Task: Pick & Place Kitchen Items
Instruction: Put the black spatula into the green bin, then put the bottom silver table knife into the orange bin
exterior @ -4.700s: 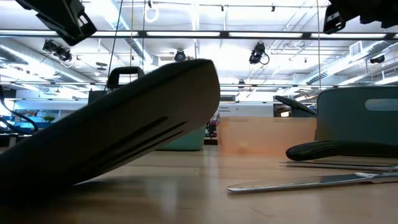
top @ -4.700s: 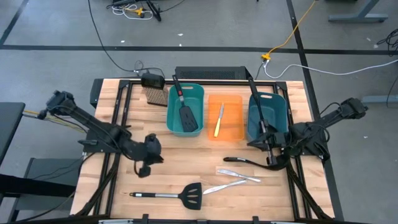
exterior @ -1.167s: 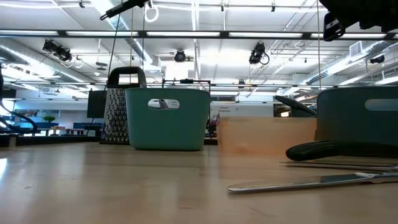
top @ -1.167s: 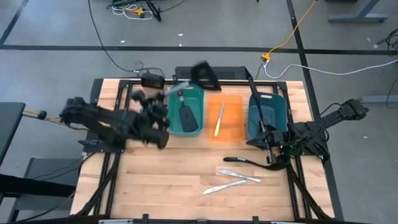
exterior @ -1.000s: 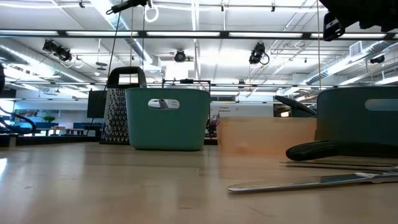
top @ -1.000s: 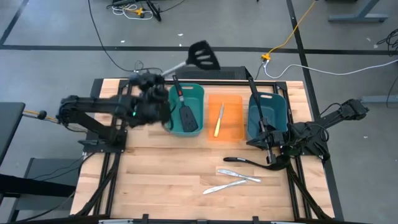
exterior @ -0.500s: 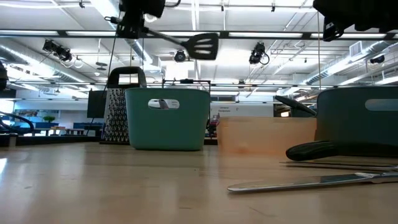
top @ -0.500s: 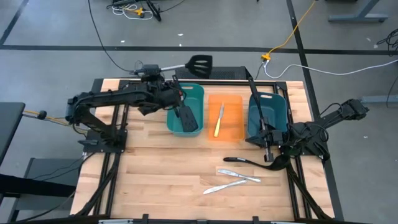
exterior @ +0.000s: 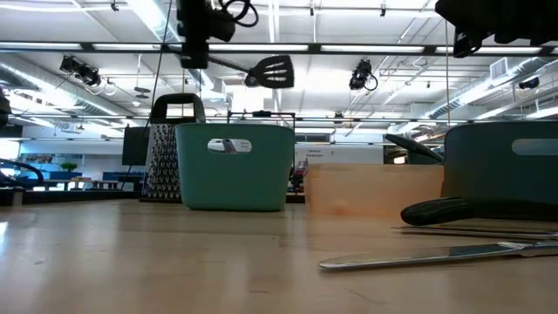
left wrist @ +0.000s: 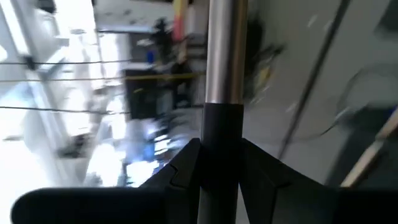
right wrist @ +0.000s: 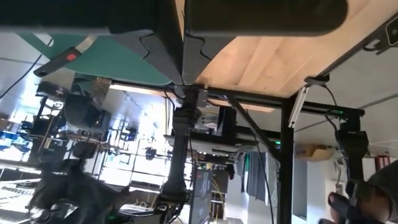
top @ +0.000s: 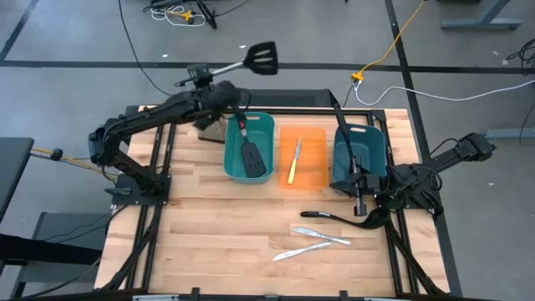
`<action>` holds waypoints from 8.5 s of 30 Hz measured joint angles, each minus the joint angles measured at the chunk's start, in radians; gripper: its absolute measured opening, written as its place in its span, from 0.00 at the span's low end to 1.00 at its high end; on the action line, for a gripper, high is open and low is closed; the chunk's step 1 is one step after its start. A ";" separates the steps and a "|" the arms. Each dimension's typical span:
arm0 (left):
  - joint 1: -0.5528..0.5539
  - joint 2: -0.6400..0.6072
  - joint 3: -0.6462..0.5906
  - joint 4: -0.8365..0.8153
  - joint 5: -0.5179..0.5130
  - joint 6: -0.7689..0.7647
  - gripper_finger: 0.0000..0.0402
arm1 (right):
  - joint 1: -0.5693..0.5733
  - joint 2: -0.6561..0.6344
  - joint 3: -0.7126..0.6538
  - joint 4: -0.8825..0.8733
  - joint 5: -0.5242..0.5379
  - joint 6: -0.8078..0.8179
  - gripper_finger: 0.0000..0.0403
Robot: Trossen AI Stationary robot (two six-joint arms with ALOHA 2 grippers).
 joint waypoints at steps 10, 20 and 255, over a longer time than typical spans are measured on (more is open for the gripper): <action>0.041 0.000 0.000 0.029 0.150 -0.106 0.21 | 0.000 0.001 0.000 0.000 0.000 0.005 0.02; 0.147 -0.010 0.000 0.043 0.284 -0.136 0.21 | -0.034 0.001 0.000 0.045 0.021 -0.041 0.02; -0.264 -1.401 -1.333 0.699 1.161 -0.797 0.03 | 0.291 1.133 0.772 -0.939 -0.092 0.748 0.34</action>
